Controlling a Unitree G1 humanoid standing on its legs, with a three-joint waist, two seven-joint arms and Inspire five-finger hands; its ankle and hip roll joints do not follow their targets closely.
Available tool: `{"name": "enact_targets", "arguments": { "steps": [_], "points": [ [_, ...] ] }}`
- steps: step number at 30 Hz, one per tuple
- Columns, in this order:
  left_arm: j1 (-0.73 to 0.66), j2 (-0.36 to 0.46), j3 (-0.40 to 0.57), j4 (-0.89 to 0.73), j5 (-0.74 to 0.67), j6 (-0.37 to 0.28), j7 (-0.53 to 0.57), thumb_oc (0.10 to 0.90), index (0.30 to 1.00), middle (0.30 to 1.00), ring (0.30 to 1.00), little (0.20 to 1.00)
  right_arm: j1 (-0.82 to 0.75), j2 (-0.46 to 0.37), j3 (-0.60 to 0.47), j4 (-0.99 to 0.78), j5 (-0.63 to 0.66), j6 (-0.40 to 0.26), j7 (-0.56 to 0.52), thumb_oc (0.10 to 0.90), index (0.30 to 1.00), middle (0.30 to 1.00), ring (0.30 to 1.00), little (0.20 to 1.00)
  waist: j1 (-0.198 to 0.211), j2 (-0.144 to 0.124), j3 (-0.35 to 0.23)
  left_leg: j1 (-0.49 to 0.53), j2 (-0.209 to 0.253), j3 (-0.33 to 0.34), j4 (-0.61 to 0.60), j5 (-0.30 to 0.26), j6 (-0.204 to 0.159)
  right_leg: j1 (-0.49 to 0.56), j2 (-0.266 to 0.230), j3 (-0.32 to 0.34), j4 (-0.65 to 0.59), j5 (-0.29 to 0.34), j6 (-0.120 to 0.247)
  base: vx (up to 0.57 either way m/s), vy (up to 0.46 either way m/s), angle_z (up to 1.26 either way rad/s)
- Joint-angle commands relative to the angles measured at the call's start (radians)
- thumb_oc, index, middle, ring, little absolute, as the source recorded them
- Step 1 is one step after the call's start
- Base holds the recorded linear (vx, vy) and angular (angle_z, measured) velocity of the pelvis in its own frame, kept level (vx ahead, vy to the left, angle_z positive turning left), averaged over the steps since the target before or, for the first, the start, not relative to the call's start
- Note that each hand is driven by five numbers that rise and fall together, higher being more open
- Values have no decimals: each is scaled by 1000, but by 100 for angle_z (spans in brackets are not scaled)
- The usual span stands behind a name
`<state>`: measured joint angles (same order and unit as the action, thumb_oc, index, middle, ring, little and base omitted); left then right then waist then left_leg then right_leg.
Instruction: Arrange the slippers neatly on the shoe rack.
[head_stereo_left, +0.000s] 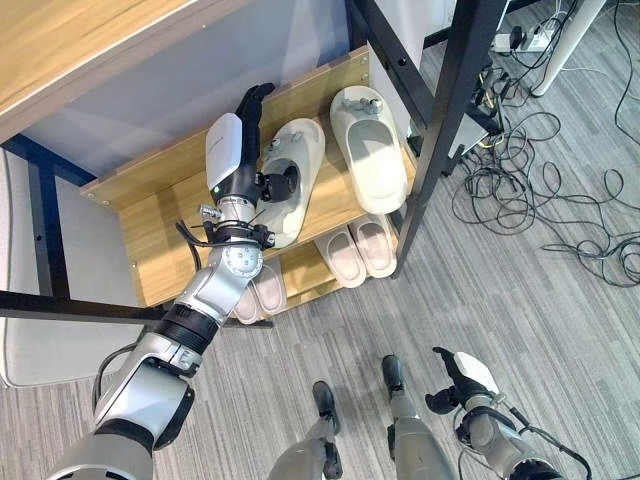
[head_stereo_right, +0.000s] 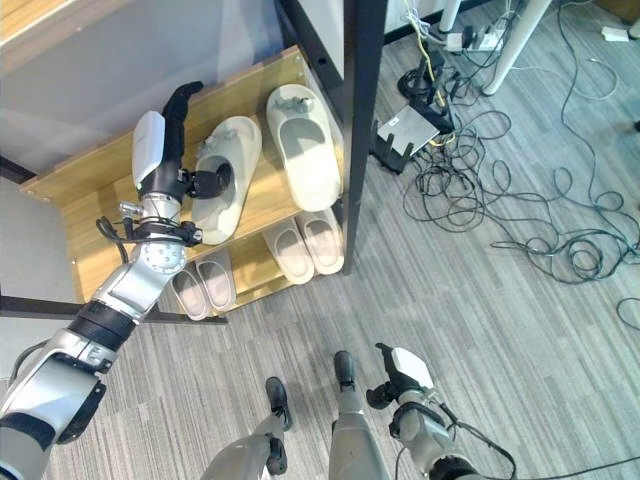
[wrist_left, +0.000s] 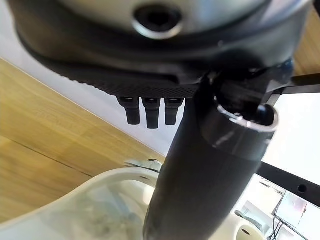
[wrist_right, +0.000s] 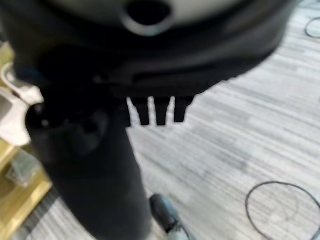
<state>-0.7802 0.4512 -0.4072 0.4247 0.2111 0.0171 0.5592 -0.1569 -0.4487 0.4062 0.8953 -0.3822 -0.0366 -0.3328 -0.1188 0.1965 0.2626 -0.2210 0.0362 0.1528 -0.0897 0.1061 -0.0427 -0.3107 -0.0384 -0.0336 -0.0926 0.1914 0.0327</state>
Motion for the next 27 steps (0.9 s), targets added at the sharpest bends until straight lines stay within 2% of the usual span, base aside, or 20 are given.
{"name": "enact_targets", "arguments": {
  "steps": [1, 10, 13, 14, 17, 22, 27],
  "points": [
    [-38, 11, 79, -28, 53, -60, 46, 800, 900, 900, 900, 900, 47, 22, 20, 21, 14, -12, -34, 800, 900, 900, 900, 900, 39, -39, -105, -10, -4, -77, 2, -56, -34, 24, -56, -60, 5, -147, 82, 0, 0, 0],
    [38, 7, 101, -78, 61, -68, 34, 800, 900, 900, 900, 900, 39, 40, 17, 47, 16, -4, -30, 800, 900, 900, 900, 900, 57, -49, -126, -5, -8, -87, 2, -57, -32, 36, -60, -68, 5, -147, 82, -4, 4, 4],
    [79, -6, 124, -104, 22, -85, 29, 800, 900, 900, 900, 900, 33, 50, 17, 59, 18, 2, -28, 800, 900, 900, 900, 900, 64, -54, -134, -4, -12, -91, 2, -56, -30, 40, -62, -74, 5, -146, 80, -21, 8, 10],
    [105, -27, 143, -112, -38, -104, 22, 800, 900, 900, 900, 900, 31, 55, 14, 65, 20, 7, -27, 800, 900, 900, 900, 900, 69, -56, -137, -2, -14, -93, 2, -55, -30, 43, -62, -75, 5, -145, 80, -15, 3, 4],
    [136, -44, 154, -122, -99, -121, 5, 800, 900, 900, 900, 900, 26, 61, 16, 71, 22, 12, -24, 800, 900, 900, 900, 900, 73, -58, -142, 1, -14, -95, 2, -54, -29, 49, -63, -79, 5, -146, 78, -7, 2, 10],
    [230, -108, 162, -156, -350, -186, -84, 800, 900, 900, 900, 900, 0, 81, 14, 99, 35, 32, -13, 800, 900, 900, 900, 900, 85, -65, -159, 18, -14, -104, 2, -53, -27, 70, -65, -93, 5, -149, 76, 3, -3, 5],
    [279, -131, 130, -168, -392, -186, -128, 800, 900, 900, 900, 900, -19, 97, 23, 129, 43, 43, -9, 800, 900, 900, 900, 900, 94, -71, -168, 24, -16, -109, 2, -52, -27, 81, -67, -100, 5, -152, 75, 0, -4, 1]
  ]
}}
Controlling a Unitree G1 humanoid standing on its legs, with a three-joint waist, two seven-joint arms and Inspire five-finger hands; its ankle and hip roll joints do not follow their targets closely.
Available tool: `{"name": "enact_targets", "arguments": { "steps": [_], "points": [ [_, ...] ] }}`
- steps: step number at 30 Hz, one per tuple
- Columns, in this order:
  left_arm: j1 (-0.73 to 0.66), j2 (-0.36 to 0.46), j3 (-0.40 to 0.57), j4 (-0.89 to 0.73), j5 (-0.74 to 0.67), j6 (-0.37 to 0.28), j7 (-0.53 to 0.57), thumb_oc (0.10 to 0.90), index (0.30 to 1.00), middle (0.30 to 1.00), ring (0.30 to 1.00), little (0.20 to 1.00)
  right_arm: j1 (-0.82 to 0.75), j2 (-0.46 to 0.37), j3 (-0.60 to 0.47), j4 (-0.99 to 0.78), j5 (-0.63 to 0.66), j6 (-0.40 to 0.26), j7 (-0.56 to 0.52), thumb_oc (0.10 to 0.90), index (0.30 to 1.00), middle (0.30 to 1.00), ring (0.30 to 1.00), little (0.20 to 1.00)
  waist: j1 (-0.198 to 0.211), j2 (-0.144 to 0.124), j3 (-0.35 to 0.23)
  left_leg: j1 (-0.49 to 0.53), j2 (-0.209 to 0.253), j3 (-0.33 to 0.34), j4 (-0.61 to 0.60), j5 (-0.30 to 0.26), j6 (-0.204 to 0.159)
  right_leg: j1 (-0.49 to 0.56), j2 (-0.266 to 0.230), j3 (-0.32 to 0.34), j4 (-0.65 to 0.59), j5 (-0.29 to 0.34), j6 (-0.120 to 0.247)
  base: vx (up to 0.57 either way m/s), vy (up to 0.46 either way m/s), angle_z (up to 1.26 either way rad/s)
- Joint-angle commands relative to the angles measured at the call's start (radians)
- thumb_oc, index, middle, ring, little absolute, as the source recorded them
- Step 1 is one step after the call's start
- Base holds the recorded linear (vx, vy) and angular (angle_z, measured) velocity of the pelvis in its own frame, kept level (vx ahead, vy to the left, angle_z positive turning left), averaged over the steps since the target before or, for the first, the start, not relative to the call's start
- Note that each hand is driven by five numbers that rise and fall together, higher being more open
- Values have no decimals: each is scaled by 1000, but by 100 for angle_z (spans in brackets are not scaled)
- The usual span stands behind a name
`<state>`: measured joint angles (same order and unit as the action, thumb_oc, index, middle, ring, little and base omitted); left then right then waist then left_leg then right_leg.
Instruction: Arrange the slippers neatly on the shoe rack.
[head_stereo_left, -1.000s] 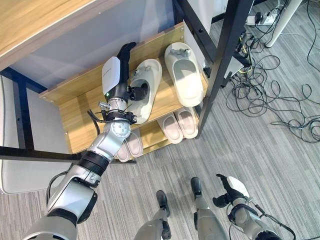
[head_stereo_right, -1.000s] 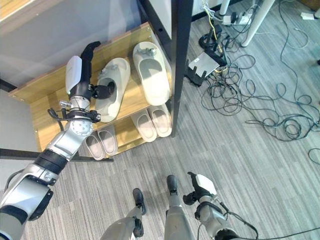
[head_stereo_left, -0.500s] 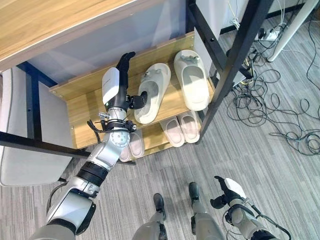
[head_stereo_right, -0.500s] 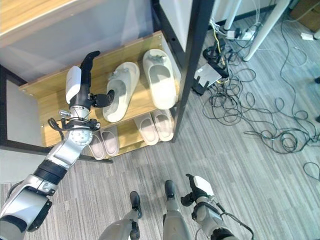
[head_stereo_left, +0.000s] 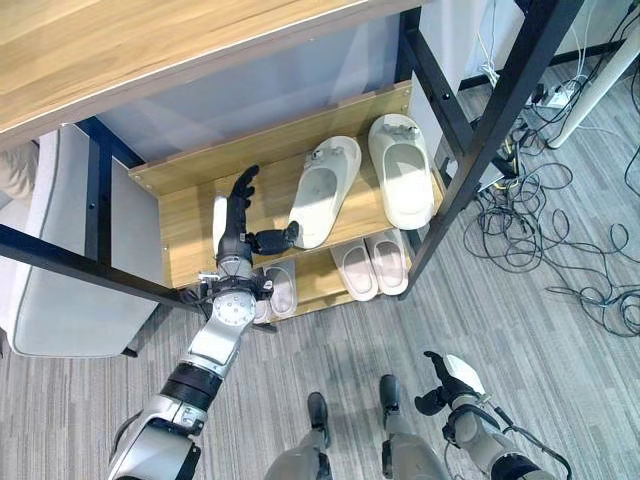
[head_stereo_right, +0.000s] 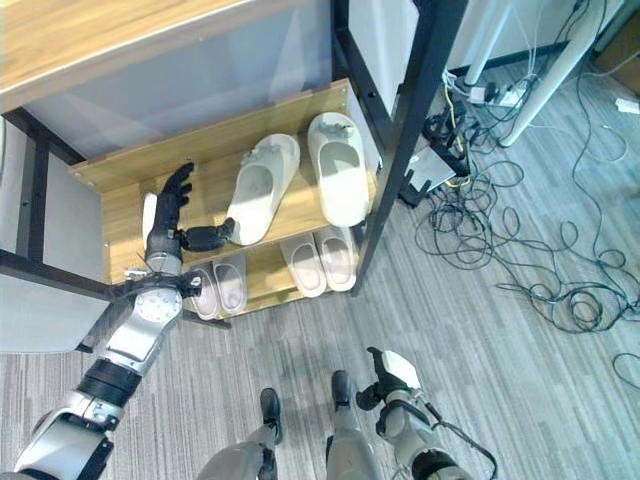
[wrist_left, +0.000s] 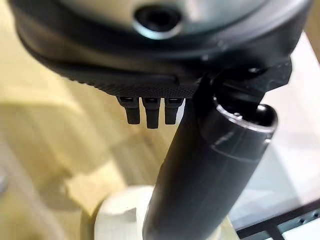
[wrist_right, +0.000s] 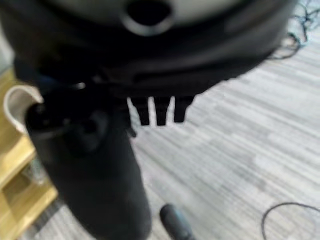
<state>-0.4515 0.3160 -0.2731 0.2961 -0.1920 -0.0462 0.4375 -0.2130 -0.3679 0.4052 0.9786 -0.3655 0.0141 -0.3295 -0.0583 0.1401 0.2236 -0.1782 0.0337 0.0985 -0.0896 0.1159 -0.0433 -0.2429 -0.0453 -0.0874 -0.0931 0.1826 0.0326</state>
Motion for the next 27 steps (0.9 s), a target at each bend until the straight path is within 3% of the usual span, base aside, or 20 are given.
{"name": "enact_targets", "arguments": {
  "steps": [1, 27],
  "points": [
    [-45, 2, -10, -40, 15, -120, -11, 800, 900, 900, 900, 900, 36, 19, 24, 50, 27, -7, -12, 800, 900, 900, 900, 900, 35, -15, -129, -19, -14, -55, 2, -62, -26, 13, -60, -47, 6, -144, 75, 0, 0, 0],
    [64, -125, -208, -84, 34, -96, -100, 800, 900, 900, 900, 900, 20, 55, 38, 87, 36, 13, -39, 800, 900, 900, 900, 900, 31, -7, -133, -2, -10, -36, 2, -63, -19, 20, -60, -32, 6, -142, 78, 0, 0, 0]
  ]
}}
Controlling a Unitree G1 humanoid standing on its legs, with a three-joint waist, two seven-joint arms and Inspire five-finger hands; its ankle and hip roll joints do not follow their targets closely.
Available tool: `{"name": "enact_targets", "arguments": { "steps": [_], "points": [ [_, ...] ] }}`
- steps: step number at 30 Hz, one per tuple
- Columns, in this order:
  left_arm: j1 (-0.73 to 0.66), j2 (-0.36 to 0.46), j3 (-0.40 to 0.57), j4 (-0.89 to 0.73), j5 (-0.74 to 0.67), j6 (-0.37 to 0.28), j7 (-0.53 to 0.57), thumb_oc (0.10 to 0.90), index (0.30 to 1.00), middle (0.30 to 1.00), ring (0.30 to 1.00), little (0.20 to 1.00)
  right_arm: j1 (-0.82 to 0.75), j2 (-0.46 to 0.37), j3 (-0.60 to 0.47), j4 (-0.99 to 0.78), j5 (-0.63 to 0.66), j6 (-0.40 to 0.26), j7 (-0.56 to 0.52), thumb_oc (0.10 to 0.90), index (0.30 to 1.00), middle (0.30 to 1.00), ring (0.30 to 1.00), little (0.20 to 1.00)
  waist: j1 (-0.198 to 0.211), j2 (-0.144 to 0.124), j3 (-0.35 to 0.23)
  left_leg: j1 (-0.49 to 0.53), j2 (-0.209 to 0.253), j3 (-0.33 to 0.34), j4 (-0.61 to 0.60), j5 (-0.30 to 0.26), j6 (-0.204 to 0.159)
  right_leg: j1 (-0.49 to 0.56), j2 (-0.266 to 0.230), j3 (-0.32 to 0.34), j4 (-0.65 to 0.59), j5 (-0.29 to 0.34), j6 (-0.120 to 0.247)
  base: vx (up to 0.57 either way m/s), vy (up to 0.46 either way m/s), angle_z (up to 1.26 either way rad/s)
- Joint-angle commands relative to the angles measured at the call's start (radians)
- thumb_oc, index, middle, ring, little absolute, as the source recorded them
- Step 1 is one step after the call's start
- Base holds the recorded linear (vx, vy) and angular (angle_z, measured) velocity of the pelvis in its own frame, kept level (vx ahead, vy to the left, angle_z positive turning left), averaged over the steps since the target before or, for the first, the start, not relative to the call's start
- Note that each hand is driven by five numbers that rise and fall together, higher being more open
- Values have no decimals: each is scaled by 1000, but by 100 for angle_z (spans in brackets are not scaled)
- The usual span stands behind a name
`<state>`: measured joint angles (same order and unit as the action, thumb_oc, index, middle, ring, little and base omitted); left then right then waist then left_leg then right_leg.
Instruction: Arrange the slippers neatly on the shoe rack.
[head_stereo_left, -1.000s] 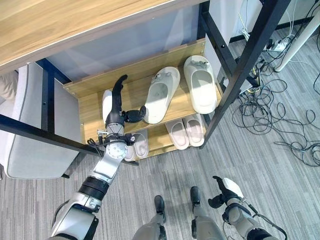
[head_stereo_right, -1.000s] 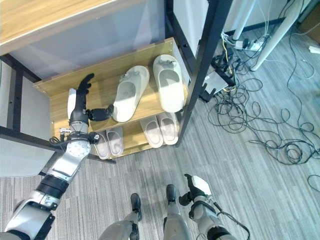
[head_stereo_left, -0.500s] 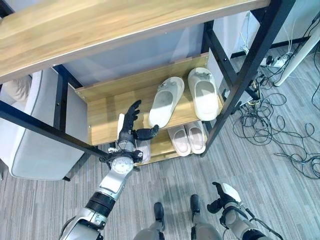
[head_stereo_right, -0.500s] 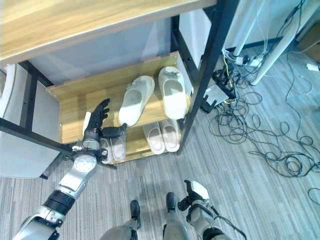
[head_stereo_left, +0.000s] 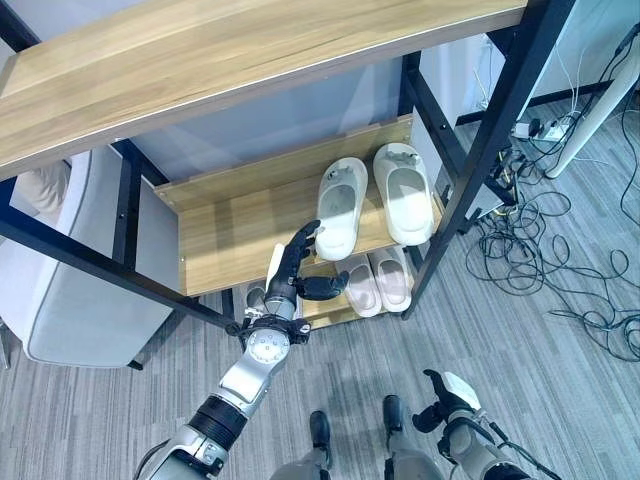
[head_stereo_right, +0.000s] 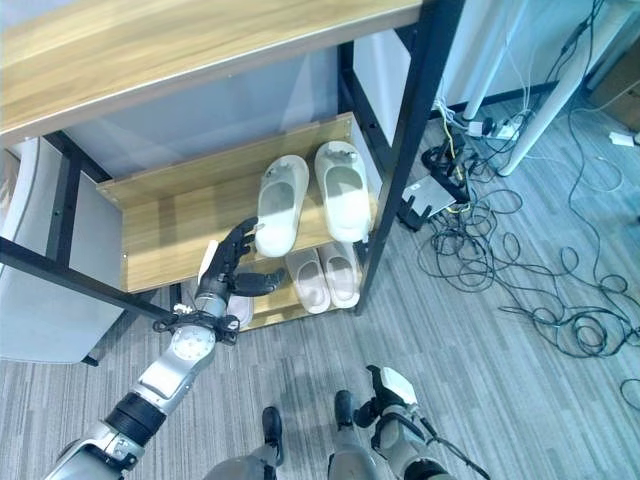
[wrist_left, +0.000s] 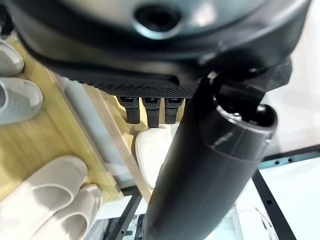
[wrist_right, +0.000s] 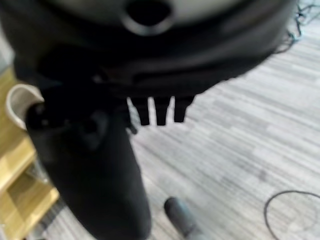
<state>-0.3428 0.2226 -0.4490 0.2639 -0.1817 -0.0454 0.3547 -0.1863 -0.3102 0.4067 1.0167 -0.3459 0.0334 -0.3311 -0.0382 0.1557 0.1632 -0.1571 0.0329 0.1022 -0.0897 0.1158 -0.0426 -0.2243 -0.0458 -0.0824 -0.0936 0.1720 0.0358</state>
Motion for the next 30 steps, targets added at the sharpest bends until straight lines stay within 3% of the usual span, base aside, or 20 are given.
{"name": "enact_targets", "arguments": {
  "steps": [1, 18, 30],
  "points": [
    [-49, -34, -39, -52, 23, -96, -17, 800, 900, 900, 900, 900, -8, -2, 38, 52, 17, -5, -39, 800, 900, 900, 900, 900, 11, -21, -72, -24, -9, -40, 2, -63, -20, 1, -59, -37, 6, -132, 75, 0, 0, 0],
    [-125, -64, -100, -40, 35, -95, -8, 800, 900, 900, 900, 900, -17, 11, 54, 87, 22, 0, -52, 800, 900, 900, 900, 900, 0, -7, -75, -9, -4, -35, 2, -66, -25, 11, -56, -38, 6, -137, 74, 0, 0, 0],
    [-106, -14, -13, -93, -10, -112, 11, 800, 900, 900, 900, 900, -6, 28, 49, 103, 17, 6, -53, 800, 900, 900, 900, 900, 12, -2, -92, 1, -2, -42, 2, -67, -27, 28, -55, -51, 6, -145, 69, 0, 0, 0]
  ]
}}
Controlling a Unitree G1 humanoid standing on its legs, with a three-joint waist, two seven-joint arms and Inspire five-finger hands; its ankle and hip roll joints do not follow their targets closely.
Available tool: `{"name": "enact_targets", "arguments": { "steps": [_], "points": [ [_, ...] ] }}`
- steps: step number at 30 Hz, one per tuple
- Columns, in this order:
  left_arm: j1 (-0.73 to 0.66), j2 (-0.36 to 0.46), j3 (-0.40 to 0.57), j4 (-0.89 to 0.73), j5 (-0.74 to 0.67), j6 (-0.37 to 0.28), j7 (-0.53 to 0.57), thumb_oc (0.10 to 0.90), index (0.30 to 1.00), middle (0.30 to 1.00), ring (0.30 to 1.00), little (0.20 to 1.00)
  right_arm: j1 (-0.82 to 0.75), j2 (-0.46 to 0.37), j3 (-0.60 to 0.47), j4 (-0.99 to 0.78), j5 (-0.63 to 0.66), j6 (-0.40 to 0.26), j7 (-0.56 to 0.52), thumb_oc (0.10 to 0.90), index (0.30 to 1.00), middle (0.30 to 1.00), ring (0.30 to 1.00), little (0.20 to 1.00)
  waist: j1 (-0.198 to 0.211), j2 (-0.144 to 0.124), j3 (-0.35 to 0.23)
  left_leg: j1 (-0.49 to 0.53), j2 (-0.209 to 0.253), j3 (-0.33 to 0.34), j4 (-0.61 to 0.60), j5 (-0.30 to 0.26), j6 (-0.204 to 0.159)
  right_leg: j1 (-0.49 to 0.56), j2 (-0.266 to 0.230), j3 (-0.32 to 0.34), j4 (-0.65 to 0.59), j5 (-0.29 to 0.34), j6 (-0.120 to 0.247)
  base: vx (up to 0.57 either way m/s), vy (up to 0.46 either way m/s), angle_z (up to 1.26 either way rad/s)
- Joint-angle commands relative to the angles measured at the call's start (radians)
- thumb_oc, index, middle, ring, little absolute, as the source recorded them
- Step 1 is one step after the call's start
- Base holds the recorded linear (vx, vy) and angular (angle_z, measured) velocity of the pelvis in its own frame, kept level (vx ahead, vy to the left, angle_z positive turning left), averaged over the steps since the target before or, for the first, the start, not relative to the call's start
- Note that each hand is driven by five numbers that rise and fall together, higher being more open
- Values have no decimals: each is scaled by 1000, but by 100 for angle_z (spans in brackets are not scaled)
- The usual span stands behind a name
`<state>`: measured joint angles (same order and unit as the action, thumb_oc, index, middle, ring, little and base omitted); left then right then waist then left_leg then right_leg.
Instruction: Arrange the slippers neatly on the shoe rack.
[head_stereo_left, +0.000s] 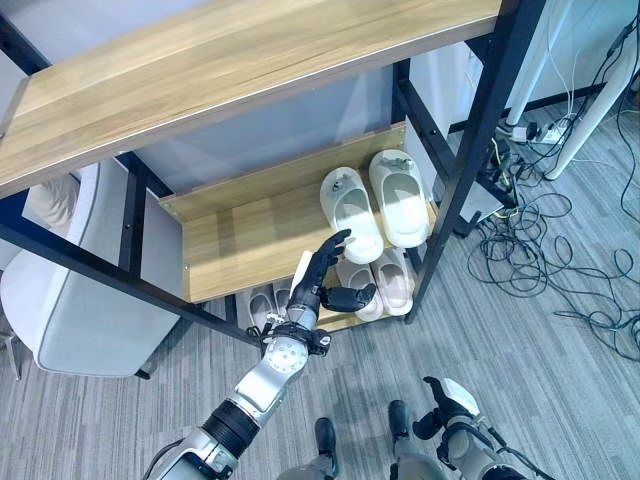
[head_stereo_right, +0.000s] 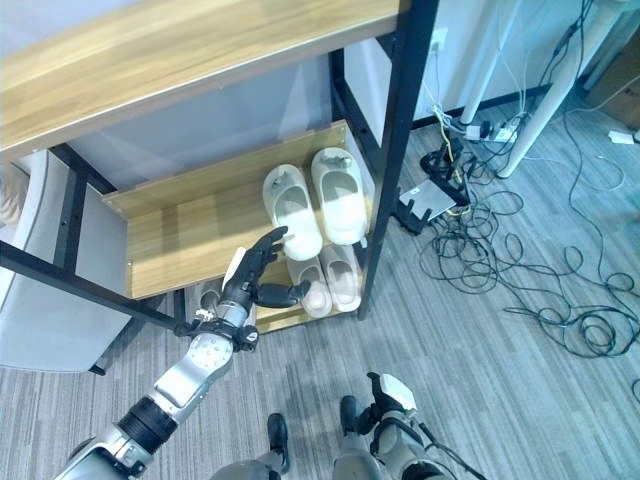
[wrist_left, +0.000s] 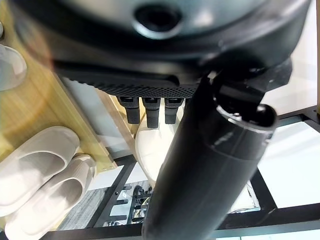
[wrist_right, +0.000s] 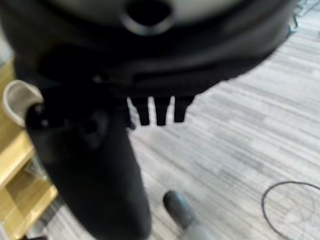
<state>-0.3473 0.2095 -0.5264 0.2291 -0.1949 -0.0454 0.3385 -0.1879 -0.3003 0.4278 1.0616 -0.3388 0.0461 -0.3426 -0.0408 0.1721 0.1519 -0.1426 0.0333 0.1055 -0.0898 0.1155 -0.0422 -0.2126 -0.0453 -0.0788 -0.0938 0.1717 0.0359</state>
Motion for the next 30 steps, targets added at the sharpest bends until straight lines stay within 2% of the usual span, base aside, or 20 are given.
{"name": "enact_targets", "arguments": {
  "steps": [1, 7, 11, 19, 30],
  "points": [
    [-100, 4, 74, -65, -2, -114, 30, 800, 900, 900, 900, 900, -4, 20, 27, 59, 10, -6, -40, 800, 900, 900, 900, 900, 17, -20, -82, -12, -2, -48, 3, -67, -28, 18, -55, -56, 7, -147, 69, 0, 0, 0],
    [-135, 8, 110, -34, 1, -106, 76, 800, 900, 900, 900, 900, -13, 28, 35, 58, 8, -4, -39, 800, 900, 900, 900, 900, 20, -26, -86, -12, -2, -54, 3, -68, -30, 23, -55, -65, 7, -149, 68, 5, 1, 0],
    [-159, 7, 110, -4, 10, -101, 84, 800, 900, 900, 900, 900, -15, 27, 36, 58, 10, -4, -39, 800, 900, 900, 900, 900, 16, -28, -86, -14, -2, -56, 3, -68, -30, 22, -54, -66, 7, -150, 68, 0, 0, 0],
    [-295, 11, 100, 156, 16, -76, 114, 800, 900, 900, 900, 900, -17, 23, 45, 67, 24, 4, -40, 800, 900, 900, 900, 900, -7, -43, -89, -26, -1, -57, 3, -71, -30, 8, -51, -58, 7, -148, 71, 37, -4, 1],
    [-381, 16, 79, 249, 30, -58, 123, 800, 900, 900, 900, 900, -29, 24, 59, 72, 37, 4, -35, 800, 900, 900, 900, 900, -21, -50, -87, -38, 0, -46, 3, -77, -27, -16, -51, -39, 7, -142, 74, 14, 2, -1]
  ]
}}
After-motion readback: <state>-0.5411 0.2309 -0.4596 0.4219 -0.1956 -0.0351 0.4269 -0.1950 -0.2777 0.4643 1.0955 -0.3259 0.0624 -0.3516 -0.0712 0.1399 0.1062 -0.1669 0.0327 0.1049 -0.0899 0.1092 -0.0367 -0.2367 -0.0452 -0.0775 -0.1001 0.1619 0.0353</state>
